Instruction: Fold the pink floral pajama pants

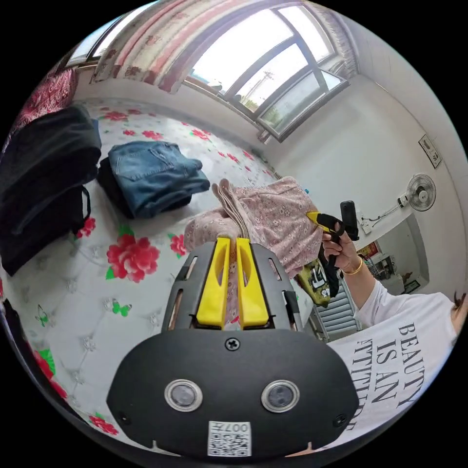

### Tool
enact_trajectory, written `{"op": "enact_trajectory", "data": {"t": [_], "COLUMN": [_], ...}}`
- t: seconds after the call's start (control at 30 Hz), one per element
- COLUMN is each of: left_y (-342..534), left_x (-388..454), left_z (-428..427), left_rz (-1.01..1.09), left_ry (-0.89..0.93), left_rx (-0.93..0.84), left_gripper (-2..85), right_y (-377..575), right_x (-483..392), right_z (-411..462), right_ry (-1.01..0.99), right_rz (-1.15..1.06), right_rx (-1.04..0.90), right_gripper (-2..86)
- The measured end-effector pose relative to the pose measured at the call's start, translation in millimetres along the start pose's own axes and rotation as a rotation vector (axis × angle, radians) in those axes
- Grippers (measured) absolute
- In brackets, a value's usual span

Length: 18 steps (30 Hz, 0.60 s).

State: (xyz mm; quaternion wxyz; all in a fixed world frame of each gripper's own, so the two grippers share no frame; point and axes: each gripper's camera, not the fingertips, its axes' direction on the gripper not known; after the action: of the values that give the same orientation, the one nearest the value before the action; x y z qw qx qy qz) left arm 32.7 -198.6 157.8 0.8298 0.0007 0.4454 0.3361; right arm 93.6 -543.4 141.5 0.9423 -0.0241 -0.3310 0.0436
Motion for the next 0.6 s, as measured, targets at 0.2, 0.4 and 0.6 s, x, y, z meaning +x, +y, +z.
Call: {"op": "enact_trajectory", "data": {"t": [0.2,0.4,0.6], "left_y": [-100.6,36.1,202.2], "left_x": [-61.9,-57.3,19.1], "left_z": [21.0,99.0,143.6], "left_rz": [-0.137,-0.022,0.022], "left_ry": [-0.261,-0.445,-0.521], "left_rx": [0.040,-0.156,-0.503], "left_gripper": [6.9,7.2,5.9], "right_y": [-152.1,-58.4,167.0], "right_x": [-4.7,53.9,42.5], "right_z": [65.3,186.3,230.4], "right_ry": [0.221,0.345,0.600], "right_rz": [0.002,0.011,-0.166], "right_rx": [0.128,-0.183,-0.569], "right_gripper": [7.7,8.8,8.8]}}
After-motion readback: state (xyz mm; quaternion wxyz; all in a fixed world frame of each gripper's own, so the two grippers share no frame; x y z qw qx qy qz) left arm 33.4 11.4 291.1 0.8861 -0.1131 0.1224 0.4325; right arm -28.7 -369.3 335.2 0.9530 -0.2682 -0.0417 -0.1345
